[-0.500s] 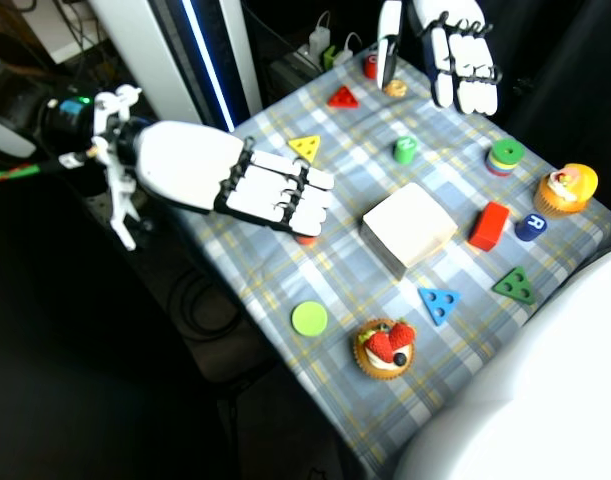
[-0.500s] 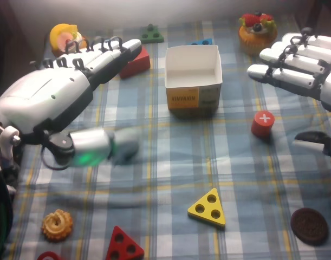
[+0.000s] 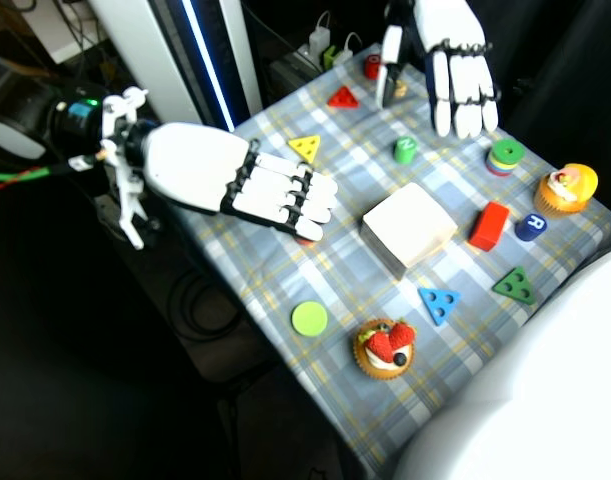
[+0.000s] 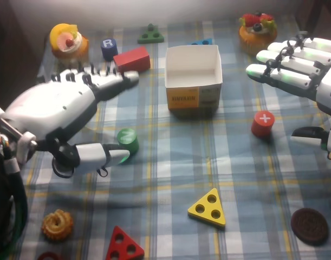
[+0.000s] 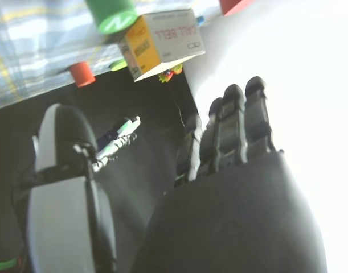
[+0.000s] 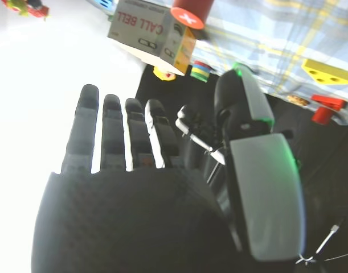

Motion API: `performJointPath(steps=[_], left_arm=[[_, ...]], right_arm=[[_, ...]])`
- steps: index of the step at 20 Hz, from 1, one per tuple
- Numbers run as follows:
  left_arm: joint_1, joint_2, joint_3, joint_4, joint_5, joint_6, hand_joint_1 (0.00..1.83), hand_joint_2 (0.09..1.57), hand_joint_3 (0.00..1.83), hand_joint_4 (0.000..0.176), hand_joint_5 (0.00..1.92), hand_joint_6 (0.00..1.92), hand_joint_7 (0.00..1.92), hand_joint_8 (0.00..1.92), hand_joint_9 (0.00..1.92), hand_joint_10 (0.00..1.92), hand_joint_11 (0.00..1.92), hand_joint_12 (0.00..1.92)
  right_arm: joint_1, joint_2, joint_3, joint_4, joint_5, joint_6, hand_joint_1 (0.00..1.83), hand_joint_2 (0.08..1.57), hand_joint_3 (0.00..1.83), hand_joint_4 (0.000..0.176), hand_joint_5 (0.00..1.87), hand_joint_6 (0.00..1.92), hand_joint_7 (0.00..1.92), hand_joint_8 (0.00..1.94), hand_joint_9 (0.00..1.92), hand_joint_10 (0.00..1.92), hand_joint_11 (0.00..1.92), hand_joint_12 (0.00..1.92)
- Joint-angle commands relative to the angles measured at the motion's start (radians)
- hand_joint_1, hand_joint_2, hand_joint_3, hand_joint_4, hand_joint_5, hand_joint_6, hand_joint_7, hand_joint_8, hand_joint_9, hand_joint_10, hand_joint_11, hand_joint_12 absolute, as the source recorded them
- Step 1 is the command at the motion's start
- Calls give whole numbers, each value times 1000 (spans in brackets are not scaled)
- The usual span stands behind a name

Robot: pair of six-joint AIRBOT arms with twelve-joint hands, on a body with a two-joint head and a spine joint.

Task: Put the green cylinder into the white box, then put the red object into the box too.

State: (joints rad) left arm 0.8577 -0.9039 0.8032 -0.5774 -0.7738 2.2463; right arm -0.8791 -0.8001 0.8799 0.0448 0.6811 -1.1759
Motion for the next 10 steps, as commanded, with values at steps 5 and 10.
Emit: performJointPath(steps=[5,10], left_arm=[[-14,-34,32,-18,-62,52,918,1105,0,70,397,63,421,11,20,644,0,860],[-14,-58,58,-45,-30,53,906,1140,1,64,370,238,433,5,0,685,0,979]], right_arm=[[14,-4,4,8,116,-3,645,1258,3,0,0,0,0,0,0,0,0,456],[14,-4,5,9,116,-3,649,1250,0,0,0,0,0,0,0,0,0,228]])
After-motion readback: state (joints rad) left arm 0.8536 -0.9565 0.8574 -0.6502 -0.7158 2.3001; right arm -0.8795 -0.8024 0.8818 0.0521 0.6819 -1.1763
